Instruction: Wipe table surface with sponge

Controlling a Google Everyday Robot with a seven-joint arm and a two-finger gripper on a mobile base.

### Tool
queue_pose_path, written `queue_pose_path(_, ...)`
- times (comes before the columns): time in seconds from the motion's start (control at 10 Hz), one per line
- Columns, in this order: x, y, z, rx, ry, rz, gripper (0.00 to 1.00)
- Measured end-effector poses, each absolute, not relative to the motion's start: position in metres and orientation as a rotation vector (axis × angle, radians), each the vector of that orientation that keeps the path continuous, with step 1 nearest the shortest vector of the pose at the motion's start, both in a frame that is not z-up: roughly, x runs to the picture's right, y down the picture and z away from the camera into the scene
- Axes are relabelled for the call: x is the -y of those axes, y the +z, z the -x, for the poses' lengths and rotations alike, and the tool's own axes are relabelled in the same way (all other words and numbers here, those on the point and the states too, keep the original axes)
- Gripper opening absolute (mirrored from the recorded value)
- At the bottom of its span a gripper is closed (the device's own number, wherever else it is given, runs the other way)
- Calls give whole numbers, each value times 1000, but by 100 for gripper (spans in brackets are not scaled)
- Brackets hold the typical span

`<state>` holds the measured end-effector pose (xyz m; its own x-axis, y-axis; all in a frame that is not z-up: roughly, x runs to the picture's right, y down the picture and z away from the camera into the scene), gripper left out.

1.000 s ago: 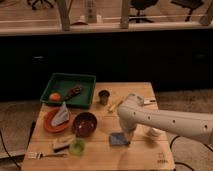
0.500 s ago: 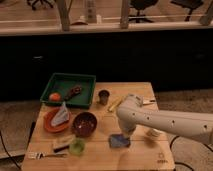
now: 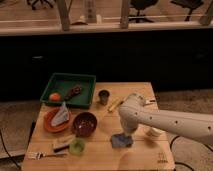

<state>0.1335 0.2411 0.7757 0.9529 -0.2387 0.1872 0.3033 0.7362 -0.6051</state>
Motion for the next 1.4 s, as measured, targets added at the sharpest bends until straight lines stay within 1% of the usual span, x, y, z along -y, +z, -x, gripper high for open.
queue_pose_path(0.5,-229,784,-142,78,-276,665,0)
queue_pose_path(0.7,-212,802,-128,91,-307,650,0)
queue_pose_path(0.9,-207,808,-101,130,-358,649,0)
queue_pose_path(1.2,-215,802,-58,231,-467,661,0)
queue_pose_path(1.4,-236,780,-51,279,-532,683,0)
